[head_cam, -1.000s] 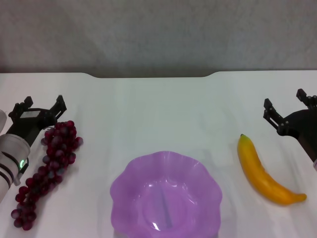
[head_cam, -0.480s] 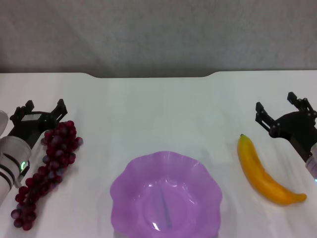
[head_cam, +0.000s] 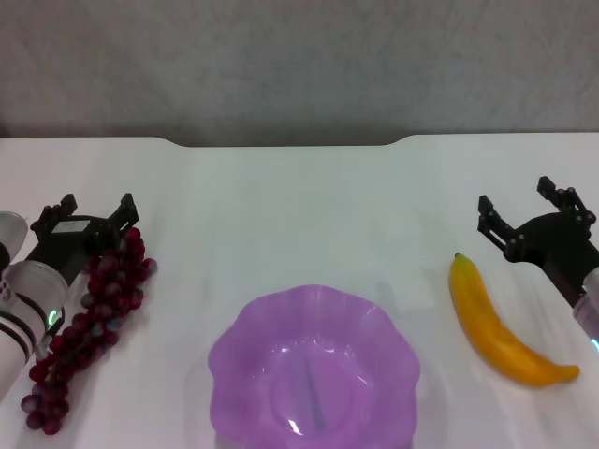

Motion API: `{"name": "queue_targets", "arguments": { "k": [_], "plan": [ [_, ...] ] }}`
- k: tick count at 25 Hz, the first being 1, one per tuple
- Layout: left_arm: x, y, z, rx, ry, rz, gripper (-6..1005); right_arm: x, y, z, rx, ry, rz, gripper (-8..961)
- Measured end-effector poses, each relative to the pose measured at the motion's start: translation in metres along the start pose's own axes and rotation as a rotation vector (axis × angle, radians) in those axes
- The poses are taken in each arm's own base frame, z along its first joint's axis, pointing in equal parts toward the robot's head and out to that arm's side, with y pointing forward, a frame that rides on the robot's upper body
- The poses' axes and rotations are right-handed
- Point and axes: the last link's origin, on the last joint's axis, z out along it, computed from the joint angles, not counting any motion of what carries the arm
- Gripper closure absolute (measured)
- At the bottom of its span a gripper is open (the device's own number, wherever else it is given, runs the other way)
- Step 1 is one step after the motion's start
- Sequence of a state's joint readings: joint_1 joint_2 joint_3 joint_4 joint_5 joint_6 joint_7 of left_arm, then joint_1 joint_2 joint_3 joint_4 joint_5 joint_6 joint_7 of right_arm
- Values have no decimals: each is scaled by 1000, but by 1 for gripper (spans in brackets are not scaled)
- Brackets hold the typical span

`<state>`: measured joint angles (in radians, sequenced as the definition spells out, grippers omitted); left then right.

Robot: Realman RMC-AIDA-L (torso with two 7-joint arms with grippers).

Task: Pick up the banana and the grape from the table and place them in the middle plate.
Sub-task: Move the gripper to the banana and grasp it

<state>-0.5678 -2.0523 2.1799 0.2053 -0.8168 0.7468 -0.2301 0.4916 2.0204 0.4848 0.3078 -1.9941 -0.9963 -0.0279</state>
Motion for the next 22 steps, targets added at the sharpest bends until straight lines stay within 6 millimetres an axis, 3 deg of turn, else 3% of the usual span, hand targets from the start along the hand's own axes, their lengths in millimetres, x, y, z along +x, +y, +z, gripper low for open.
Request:
{"name": "queue_targets", "arguments": {
  "k": [7,13,17,22],
  "plan": [
    [-9,-10,-9,25,-20,3,106,-6,11,2,-35,-12,27,76],
    [-14,-21,-15,56,-31,-1,106,-23,-2,-9,-6,24,37,75],
    [-15,-24,-16,66,-35,0,106,-44,-8,-8,10,135,41,75],
    [-15,-23,-16,64,-37,4,106,-50,-10,-4,-71,373,99,75]
  ]
}}
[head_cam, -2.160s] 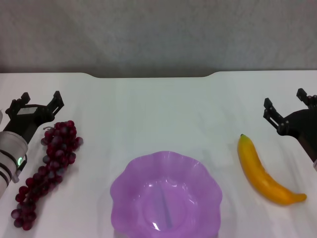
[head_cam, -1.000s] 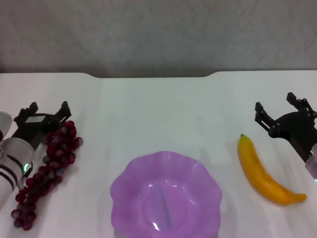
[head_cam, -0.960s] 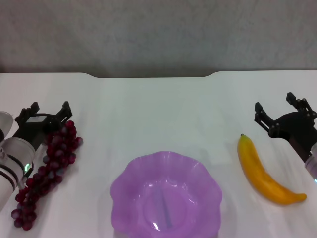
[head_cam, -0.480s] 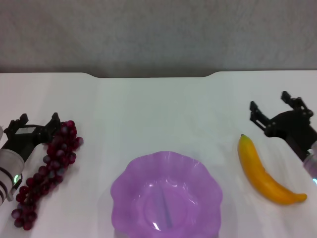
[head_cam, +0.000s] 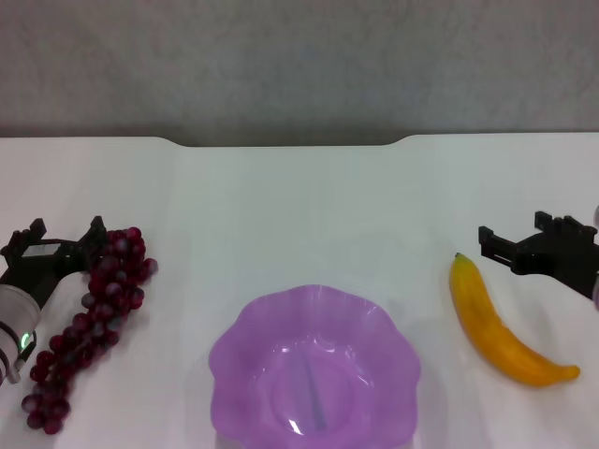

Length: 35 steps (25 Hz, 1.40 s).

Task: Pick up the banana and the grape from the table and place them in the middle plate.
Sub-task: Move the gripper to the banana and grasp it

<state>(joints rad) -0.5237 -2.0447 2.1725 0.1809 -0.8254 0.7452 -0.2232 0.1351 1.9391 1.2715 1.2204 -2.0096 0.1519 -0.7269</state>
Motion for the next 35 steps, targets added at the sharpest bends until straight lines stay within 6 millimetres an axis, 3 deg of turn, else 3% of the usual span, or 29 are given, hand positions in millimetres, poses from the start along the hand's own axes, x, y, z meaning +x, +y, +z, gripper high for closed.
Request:
{"name": "queue_targets", "arguments": {
  "k": [5,11,23,35],
  "plan": [
    [0,2,0,-5,-1,1,107,-5,-21,-4,-127,188,120,75],
    [1,4,1,-11,3,-2,107,-13,-40,-2,-121,316,137,75],
    [2,7,2,-21,4,2,107,-1,-9,34,-209,449,67,75],
    [4,10,4,-29,10,2,107,5,-11,42,-181,448,50,76]
  ]
}}
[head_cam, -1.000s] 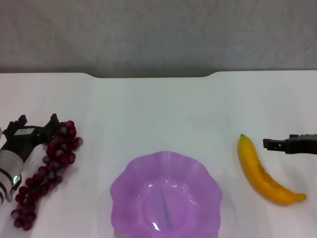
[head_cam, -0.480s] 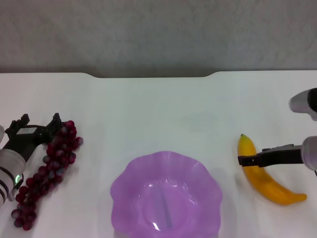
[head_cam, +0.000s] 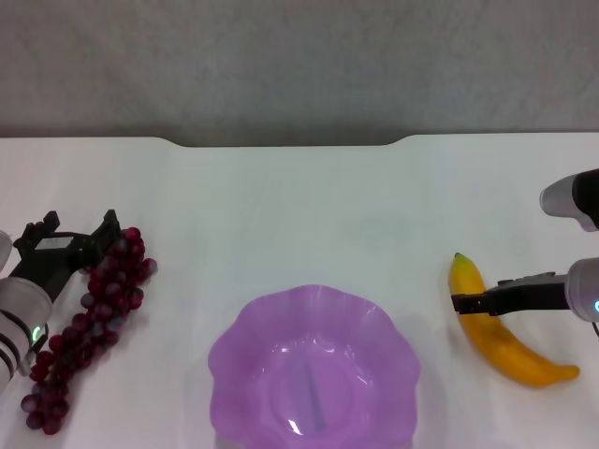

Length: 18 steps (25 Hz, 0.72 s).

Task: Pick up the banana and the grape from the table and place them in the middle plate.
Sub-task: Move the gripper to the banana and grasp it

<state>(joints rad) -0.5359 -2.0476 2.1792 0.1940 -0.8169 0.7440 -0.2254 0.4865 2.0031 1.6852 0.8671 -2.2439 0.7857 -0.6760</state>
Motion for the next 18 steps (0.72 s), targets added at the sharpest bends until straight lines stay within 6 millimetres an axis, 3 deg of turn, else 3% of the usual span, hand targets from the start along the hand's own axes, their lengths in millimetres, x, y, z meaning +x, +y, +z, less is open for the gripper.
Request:
{"name": "queue_targets", "arguments": {
  "k": [18],
  "plan": [
    [3,0,1,1,9,-6,107,15,2,18,17,72,-18,75]
  ]
}}
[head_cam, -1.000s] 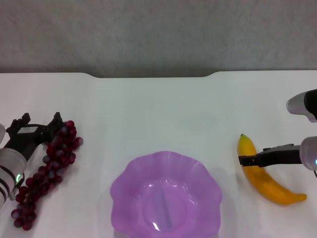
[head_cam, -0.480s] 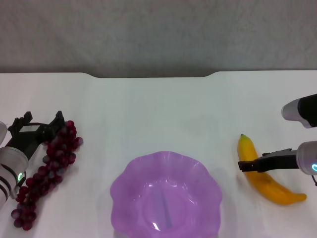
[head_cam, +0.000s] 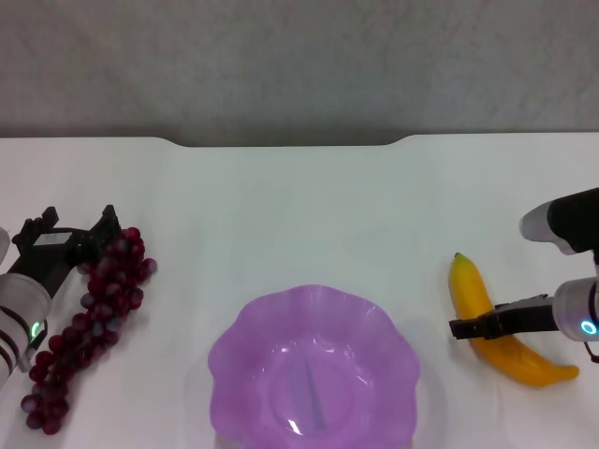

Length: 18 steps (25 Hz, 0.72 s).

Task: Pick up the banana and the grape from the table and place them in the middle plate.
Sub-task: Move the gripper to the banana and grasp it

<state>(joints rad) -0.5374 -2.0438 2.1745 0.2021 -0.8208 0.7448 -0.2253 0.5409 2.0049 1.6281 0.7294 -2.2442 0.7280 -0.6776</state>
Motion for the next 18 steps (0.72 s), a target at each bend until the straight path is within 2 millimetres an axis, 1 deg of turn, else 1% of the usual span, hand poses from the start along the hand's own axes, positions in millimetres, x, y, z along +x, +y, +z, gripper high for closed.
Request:
{"name": "queue_targets", "arguments": {
  "k": [6,10,14,18],
  "plan": [
    [0,-1,0,3,-3,4,107,1,0,4,13,8,-8,76],
    [-1,-1,-1,2,-3,6,106,5,0,9,26,14,-16,105],
    [-1,-4,-3,10,6,-4,106,5,3,11,35,9,-35,134],
    [-1,-5,-3,12,6,-2,106,3,5,12,42,-9,-46,280]
  ]
}}
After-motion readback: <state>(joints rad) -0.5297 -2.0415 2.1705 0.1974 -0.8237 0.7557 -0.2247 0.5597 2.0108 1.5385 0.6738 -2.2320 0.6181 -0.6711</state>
